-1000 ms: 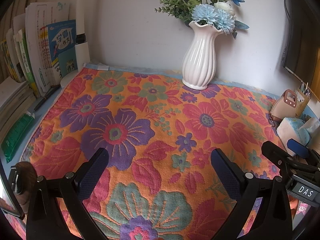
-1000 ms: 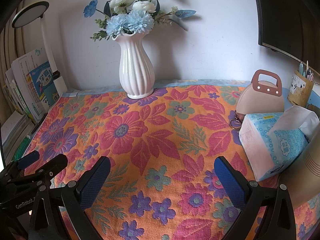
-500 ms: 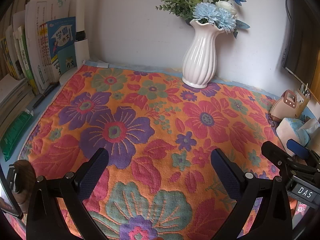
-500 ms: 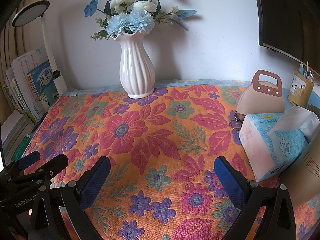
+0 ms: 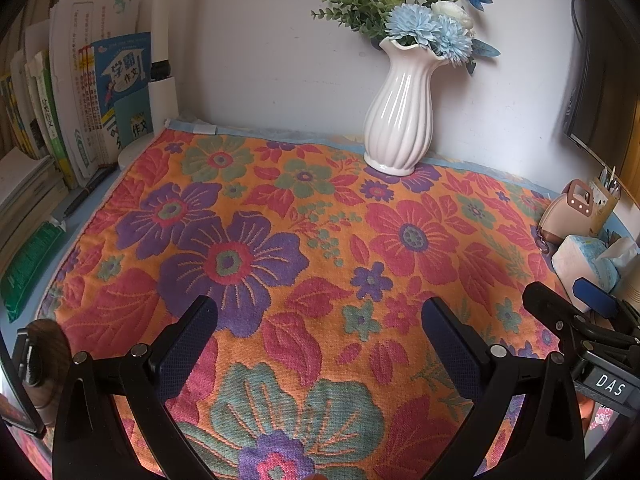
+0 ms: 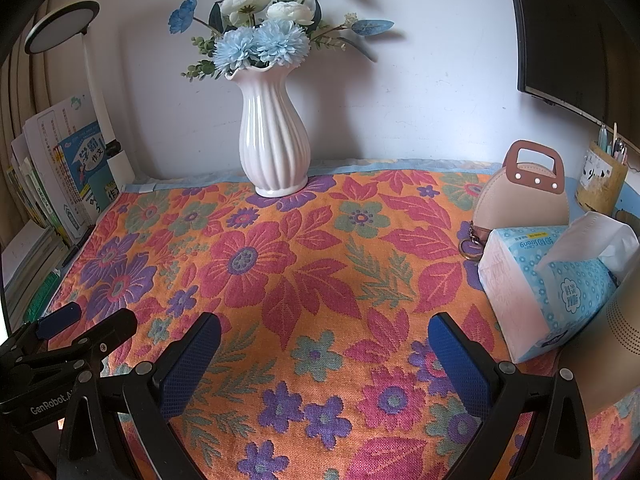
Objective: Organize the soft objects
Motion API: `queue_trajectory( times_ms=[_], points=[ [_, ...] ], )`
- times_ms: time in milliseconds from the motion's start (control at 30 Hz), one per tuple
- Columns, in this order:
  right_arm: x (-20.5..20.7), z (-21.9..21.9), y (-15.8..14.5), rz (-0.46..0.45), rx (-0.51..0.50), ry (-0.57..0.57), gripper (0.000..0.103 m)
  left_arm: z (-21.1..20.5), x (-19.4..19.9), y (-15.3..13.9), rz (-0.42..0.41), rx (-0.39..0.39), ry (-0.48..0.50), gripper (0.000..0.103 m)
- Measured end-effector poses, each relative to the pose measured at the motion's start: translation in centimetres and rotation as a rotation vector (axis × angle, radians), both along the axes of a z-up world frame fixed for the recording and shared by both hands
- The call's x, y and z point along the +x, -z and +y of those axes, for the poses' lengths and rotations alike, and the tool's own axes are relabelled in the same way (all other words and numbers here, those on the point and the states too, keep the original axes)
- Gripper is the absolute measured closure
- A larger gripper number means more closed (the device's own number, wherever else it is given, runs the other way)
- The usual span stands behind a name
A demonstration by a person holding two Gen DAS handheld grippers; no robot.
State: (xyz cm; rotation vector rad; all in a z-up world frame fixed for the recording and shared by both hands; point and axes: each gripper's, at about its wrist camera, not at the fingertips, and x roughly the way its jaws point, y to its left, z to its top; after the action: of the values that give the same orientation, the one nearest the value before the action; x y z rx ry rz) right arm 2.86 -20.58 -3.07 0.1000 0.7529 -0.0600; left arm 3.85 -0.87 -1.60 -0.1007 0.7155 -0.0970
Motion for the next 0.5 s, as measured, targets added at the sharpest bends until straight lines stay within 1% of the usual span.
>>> queue_trajectory(
  times_ms=[500],
  points=[
    [0.1,0.07,0.0,0.0,-0.001,0.0,0.0,0.03,0.04,0.08,0.004,-0.004,0.001,0.001]
  ],
)
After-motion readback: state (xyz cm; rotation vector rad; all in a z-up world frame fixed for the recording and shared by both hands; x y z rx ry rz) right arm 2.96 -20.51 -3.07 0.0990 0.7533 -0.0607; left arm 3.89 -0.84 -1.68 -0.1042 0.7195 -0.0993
